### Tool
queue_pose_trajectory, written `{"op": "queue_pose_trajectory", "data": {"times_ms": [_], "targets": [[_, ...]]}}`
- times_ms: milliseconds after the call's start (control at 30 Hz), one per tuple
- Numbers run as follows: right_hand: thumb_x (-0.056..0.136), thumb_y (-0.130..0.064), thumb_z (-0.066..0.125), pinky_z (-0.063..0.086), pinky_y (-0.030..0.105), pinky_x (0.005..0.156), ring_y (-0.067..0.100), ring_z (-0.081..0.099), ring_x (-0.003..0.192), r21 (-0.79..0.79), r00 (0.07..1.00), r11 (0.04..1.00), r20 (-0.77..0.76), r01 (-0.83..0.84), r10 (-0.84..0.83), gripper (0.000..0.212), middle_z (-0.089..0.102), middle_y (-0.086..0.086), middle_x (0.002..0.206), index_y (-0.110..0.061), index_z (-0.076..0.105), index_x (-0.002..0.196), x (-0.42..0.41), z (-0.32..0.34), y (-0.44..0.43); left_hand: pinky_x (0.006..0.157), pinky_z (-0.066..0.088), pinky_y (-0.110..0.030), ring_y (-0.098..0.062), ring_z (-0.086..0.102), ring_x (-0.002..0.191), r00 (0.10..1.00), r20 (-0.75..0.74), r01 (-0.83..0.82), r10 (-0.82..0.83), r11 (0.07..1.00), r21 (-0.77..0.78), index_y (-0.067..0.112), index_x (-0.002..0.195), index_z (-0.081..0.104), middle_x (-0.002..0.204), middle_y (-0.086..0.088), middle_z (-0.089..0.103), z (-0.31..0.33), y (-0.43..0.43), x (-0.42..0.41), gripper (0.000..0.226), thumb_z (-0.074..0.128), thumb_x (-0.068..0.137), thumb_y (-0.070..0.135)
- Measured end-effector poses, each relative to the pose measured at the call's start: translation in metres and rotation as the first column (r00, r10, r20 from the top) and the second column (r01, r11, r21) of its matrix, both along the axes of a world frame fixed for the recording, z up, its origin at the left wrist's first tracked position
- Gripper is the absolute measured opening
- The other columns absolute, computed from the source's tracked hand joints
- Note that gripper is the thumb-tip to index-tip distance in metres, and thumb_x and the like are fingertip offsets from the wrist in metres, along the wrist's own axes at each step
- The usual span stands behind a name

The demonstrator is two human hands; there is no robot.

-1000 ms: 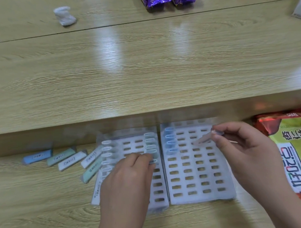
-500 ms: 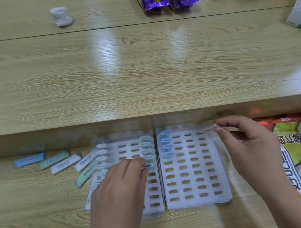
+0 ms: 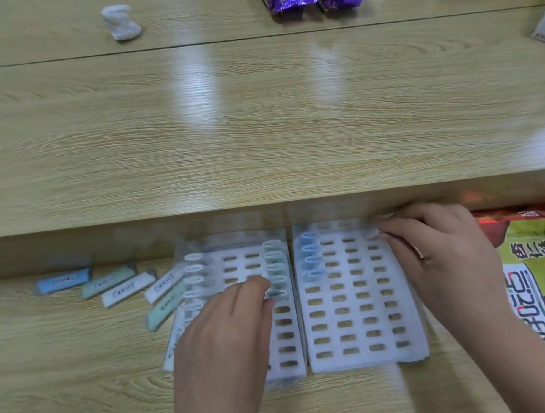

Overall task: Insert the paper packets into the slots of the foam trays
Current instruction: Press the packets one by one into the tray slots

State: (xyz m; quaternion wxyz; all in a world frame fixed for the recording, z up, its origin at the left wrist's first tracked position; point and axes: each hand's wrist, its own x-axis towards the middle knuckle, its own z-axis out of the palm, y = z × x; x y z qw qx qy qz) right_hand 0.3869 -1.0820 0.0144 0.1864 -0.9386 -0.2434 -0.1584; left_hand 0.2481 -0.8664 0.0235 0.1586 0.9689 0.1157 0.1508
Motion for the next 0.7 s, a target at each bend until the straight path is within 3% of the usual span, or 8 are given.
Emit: {"op": "queue_pose_trajectory", "data": {"times_ms": [133, 267, 333, 400, 467, 533, 633, 700], "targets": [[0.091, -0.02, 0.064, 0.048, 0.043, 0.064, 0.041, 0.059, 0.088, -0.051, 0.996, 0.999, 0.094, 0.01, -0.005, 0.021, 0.071, 0.012, 0.099, -0.01, 0.078, 0.104, -0.006, 0.004, 0.0, 0.054, 0.033, -0.015, -0.009, 0.061, 0.061, 0.999, 0.052, -0.015, 0.015, 1.0, -0.002, 0.022, 0.09, 0.072, 0.077, 0.012, 0.067, 0.006, 0.011, -0.014, 0.013, 0.062, 0.094, 0.03], [0.091, -0.019, 0.06, 0.045, 0.042, 0.082, 0.037, 0.061, 0.091, 0.105, 0.999, 0.994, 0.015, 0.03, -0.032, 0.026, 0.069, 0.012, 0.099, -0.006, 0.074, 0.108, -0.039, 0.025, 0.036, 0.061, 0.039, -0.014, -0.004, 0.048, 0.063, 0.966, 0.173, -0.159, 0.19, 0.971, -0.176, 0.025, 0.09, 0.07, 0.077, 0.016, 0.057, 0.013, 0.054, -0.045, 0.01, 0.06, 0.089, 0.028], [0.089, -0.016, 0.06, 0.046, 0.033, 0.082, 0.029, 0.063, 0.088, 0.191, 0.997, 0.98, -0.043, -0.05, 0.059, 0.021, 0.07, 0.004, 0.097, -0.011, 0.076, 0.102, -0.071, 0.041, 0.076, 0.061, 0.039, -0.015, -0.004, 0.052, 0.066, 0.94, 0.081, -0.309, 0.332, 0.926, -0.219, 0.022, 0.095, 0.07, 0.083, 0.01, 0.059, 0.009, 0.091, -0.06, 0.011, 0.061, 0.089, 0.027], [0.088, -0.015, 0.06, 0.047, 0.023, 0.079, 0.019, 0.064, 0.088, 0.26, 0.974, 0.949, -0.096, -0.176, 0.207, 0.021, 0.07, -0.003, 0.099, -0.018, 0.077, 0.101, -0.108, 0.053, 0.125, 0.065, 0.047, -0.03, -0.007, 0.058, 0.076, 0.9, -0.065, -0.435, 0.431, 0.876, -0.21, 0.019, 0.107, 0.069, 0.099, 0.0, 0.061, 0.0, 0.127, -0.07, 0.019, 0.069, 0.088, 0.023], [0.086, -0.02, 0.06, 0.052, 0.021, 0.071, 0.014, 0.066, 0.088, 0.291, 0.932, 0.918, -0.159, -0.27, 0.325, 0.024, 0.071, -0.007, 0.105, -0.023, 0.076, 0.103, -0.141, 0.056, 0.177, 0.08, 0.051, -0.044, -0.033, 0.062, 0.092, 0.877, -0.143, -0.476, 0.459, 0.869, -0.135, 0.011, 0.117, 0.068, 0.114, -0.014, 0.061, -0.012, 0.159, -0.076, 0.035, 0.074, 0.083, 0.015], [0.082, -0.02, 0.068, 0.059, 0.034, 0.064, 0.018, 0.067, 0.095, 0.205, 0.887, 0.938, -0.317, -0.281, 0.335, 0.031, 0.067, -0.005, 0.118, -0.024, 0.072, 0.113, -0.161, 0.051, 0.229, 0.091, 0.048, -0.049, -0.044, 0.058, 0.102, 0.898, -0.171, -0.418, 0.406, 0.908, -0.041, 0.005, 0.121, 0.068, 0.121, -0.023, 0.06, -0.022, 0.184, -0.077, 0.041, 0.075, 0.081, 0.01], [0.101, -0.024, 0.045, 0.045, 0.039, 0.099, 0.024, 0.04, 0.13, -0.077, 0.816, 0.96, -0.547, -0.27, 0.186, 0.048, 0.029, -0.001, 0.152, -0.022, 0.031, 0.147, -0.167, 0.029, 0.287, 0.089, 0.049, -0.05, -0.044, 0.059, 0.099, 0.926, -0.187, -0.333, 0.327, 0.943, -0.001, 0.007, 0.119, 0.07, 0.117, -0.021, 0.064, -0.034, 0.211, -0.074, 0.037, 0.074, 0.082, 0.011], [0.103, -0.023, 0.038, 0.039, 0.037, 0.102, 0.025, 0.037, 0.128, -0.231, 0.841, 0.942, -0.534, -0.243, 0.086, 0.048, 0.031, 0.001, 0.148, -0.02, 0.026, 0.149, -0.158, 0.014, 0.304, 0.083, 0.051, -0.047, -0.041, 0.06, 0.091, 0.953, -0.16, -0.264, 0.258, 0.964, -0.021, 0.01, 0.114, 0.073, 0.107, -0.016, 0.066, -0.039, 0.219, -0.07, 0.031, 0.075, 0.084, 0.013]]}}
